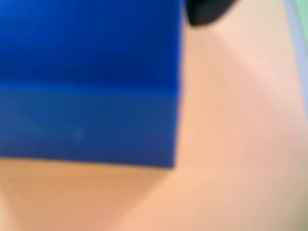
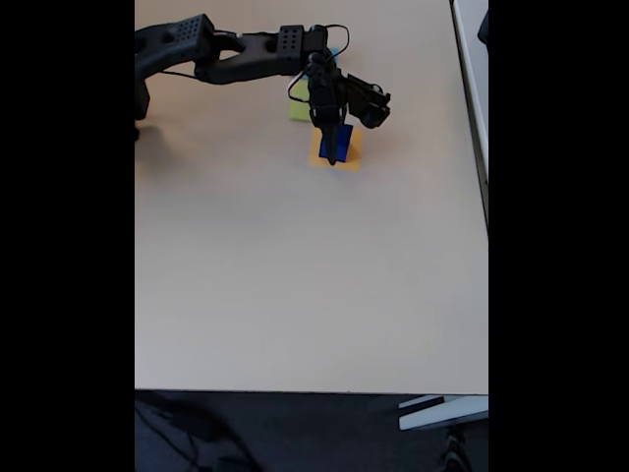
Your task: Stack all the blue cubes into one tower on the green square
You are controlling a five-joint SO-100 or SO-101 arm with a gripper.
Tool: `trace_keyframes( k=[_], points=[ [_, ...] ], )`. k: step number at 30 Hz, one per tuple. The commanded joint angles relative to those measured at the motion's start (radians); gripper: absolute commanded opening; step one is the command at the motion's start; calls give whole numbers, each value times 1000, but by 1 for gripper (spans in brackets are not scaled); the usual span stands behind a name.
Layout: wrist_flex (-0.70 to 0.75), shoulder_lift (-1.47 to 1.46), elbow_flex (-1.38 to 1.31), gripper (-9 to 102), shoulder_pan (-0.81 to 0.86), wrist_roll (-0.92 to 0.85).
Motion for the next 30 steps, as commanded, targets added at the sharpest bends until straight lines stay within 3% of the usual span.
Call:
trace_keyframes(
  k=[1, 4, 10, 20, 30],
  points=[
    [-17, 17, -69, 28, 14, -14],
    [-14, 15, -72, 16, 17, -18],
    [6, 31, -74, 7, 12, -29],
    [138, 233, 17, 6, -29, -20],
    [155, 347, 132, 6, -137, 86]
  ],
)
